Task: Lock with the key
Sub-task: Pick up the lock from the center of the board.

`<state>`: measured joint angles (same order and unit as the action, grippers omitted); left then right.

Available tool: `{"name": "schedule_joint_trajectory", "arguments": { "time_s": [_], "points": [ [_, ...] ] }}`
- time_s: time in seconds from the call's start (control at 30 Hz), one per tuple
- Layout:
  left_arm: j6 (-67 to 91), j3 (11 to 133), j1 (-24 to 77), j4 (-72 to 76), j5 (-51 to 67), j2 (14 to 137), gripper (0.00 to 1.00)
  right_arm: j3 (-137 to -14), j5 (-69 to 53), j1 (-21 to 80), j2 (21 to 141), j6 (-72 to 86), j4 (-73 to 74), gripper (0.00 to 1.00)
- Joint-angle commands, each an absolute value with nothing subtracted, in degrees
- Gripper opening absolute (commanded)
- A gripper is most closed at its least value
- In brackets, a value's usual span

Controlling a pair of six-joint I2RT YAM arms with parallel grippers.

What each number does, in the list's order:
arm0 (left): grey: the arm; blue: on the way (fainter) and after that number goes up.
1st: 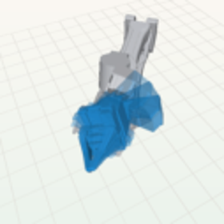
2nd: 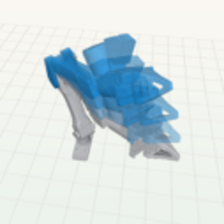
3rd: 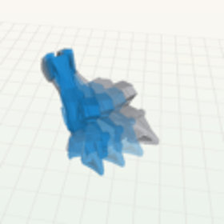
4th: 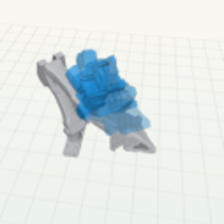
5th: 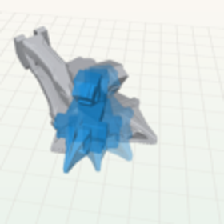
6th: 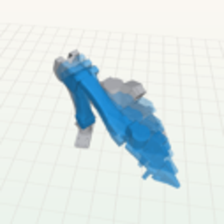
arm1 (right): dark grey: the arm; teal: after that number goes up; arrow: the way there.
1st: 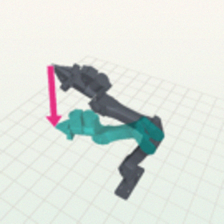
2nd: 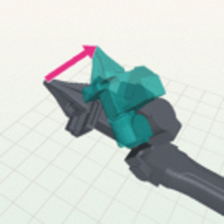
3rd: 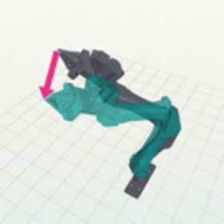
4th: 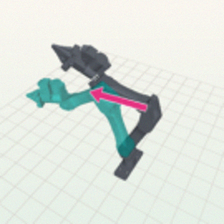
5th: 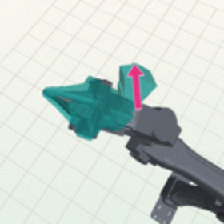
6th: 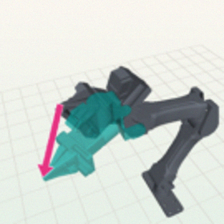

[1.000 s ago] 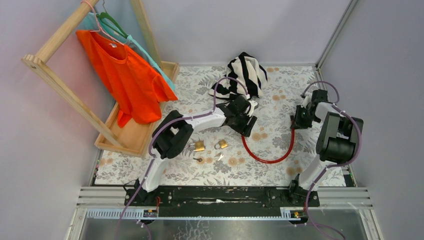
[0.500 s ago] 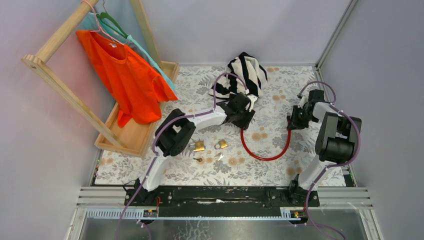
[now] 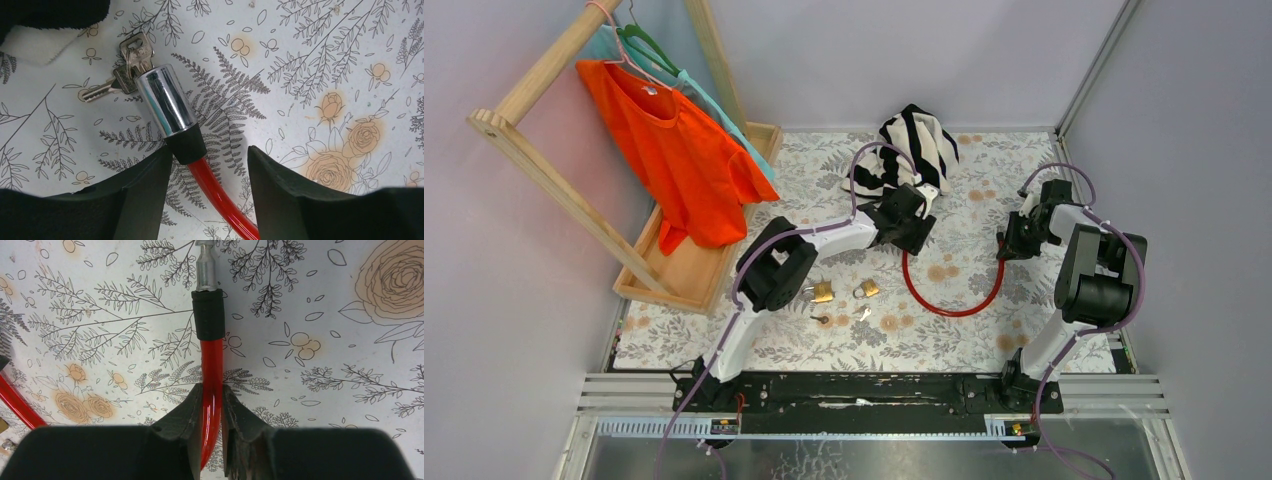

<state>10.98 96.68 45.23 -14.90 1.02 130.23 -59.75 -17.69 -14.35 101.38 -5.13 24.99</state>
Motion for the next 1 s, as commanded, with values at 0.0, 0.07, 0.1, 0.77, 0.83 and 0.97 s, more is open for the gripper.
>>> {"name": "schedule_joint_trajectory", "arguments": {
  "time_s": [0.0, 0.07, 0.1, 0.77, 0.83, 0.97],
  "points": [
    [10.2, 94.6, 44.1, -20.5, -2.3, 136.2, 0.63, -59.2, -20.0, -13.7, 99.2, -5.4, 27.2, 0.09],
    [10.2, 94.3, 44.1, -20.5, -2.2, 136.2, 0.61, -59.1, -20.1, -13.7, 99.1, -5.4, 27.1, 0.09],
    [10.0, 94.1, 44.1, -20.3, -2.5, 136.1, 0.59, -59.1, -20.2, -13.7, 99.0, -5.4, 27.1, 0.09],
    [7.8, 93.5, 43.0, -19.3, -3.4, 136.7, 0.42, -59.3, -20.5, -13.7, 99.1, -5.7, 26.8, 0.07],
    [7.3, 92.9, 42.9, -18.7, -3.3, 136.1, 0.35, -59.5, -20.5, -13.7, 99.3, -5.9, 26.6, 0.06],
    [6.6, 92.1, 42.9, -17.7, -3.8, 134.6, 0.21, -59.6, -21.2, -13.7, 99.7, -6.1, 26.3, 0.03]
  ]
}}
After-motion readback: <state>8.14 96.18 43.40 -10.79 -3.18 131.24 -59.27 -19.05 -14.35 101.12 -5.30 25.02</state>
